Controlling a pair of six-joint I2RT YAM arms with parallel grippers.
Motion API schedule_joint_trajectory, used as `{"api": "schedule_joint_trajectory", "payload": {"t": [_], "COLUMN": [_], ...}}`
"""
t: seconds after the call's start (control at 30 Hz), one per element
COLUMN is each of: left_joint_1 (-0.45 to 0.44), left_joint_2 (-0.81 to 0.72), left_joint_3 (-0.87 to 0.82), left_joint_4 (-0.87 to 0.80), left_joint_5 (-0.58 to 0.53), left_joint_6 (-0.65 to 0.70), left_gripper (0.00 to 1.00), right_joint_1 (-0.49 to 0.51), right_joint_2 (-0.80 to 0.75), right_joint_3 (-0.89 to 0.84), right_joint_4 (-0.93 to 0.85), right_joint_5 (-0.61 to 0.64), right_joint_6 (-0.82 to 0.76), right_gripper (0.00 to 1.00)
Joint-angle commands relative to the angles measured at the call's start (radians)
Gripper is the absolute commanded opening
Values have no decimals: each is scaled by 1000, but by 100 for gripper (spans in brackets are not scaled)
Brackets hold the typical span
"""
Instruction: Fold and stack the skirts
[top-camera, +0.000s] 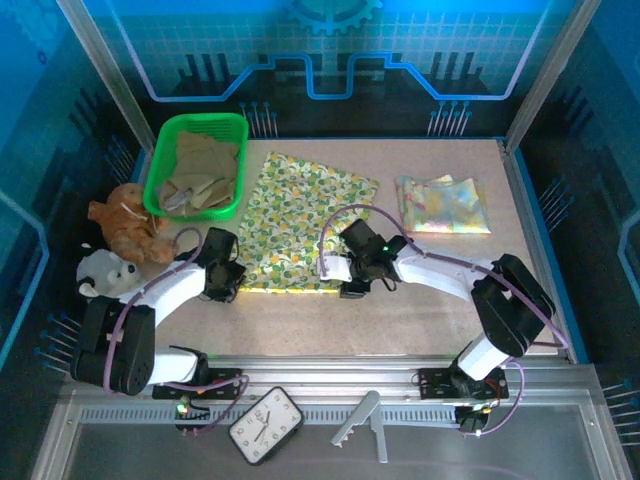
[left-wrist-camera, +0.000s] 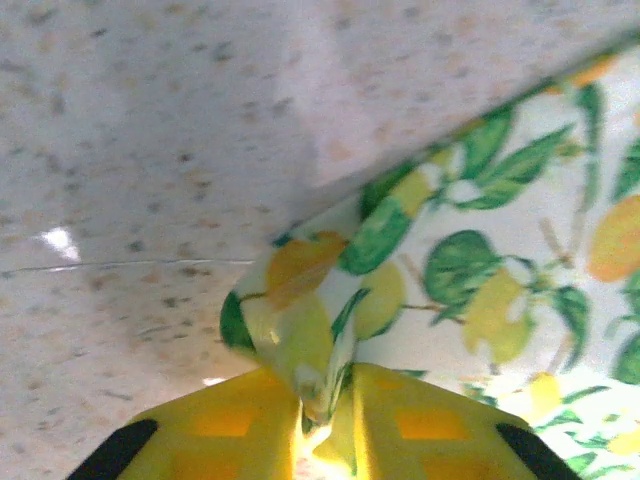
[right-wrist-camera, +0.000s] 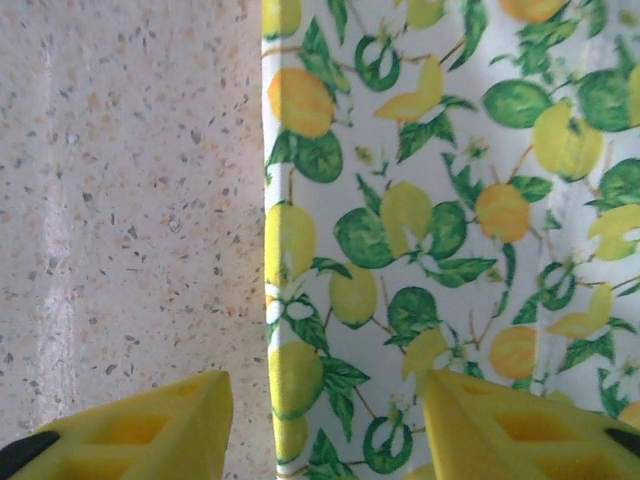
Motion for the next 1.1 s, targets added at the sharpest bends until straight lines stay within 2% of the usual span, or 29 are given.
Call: {"api": "schedule_joint_trajectory", "payload": {"t": [0.0, 0.2, 0.37, 0.43, 0.53, 0.63, 0.73, 0.8, 0.93, 1.07], "left_joint_1": [2, 3, 2, 2, 5, 12, 12, 13, 13, 12], "left_joint_2": [0, 0, -2, -3, -24, -93, -160, -191, -222, -198], "left_joint_3": [25, 32, 30, 32, 55, 142, 275, 382, 572, 684], "left_joint_4": [24, 15, 15, 12, -25, -100, -166, -206, -238, -188], "left_joint_5": [4, 2, 4, 2, -8, -42, -93, -123, -112, -84], "left_joint_6": [22, 32, 35, 35, 56, 112, 200, 261, 373, 446], "left_gripper": [19, 16, 13, 11, 0, 0, 0, 0, 0, 0], "right_joint_1": [18, 45, 46, 46, 47, 37, 2, -38, -80, -152], "right_joint_2": [38, 62, 90, 97, 69, -34, -151, -224, -342, -393], "right_joint_3": [-21, -58, -78, -78, -78, -63, -5, 50, 121, 149], "right_joint_4": [1, 64, 153, 176, 187, 143, 78, 9, -83, -48], "right_joint_5": [77, 135, 220, 235, 266, 273, 262, 206, 122, 56], "right_joint_6": [-85, -127, -103, -88, -74, -76, -71, -54, -81, -92], "right_gripper": [52, 50, 43, 36, 18, 1, 0, 0, 0, 0]}}
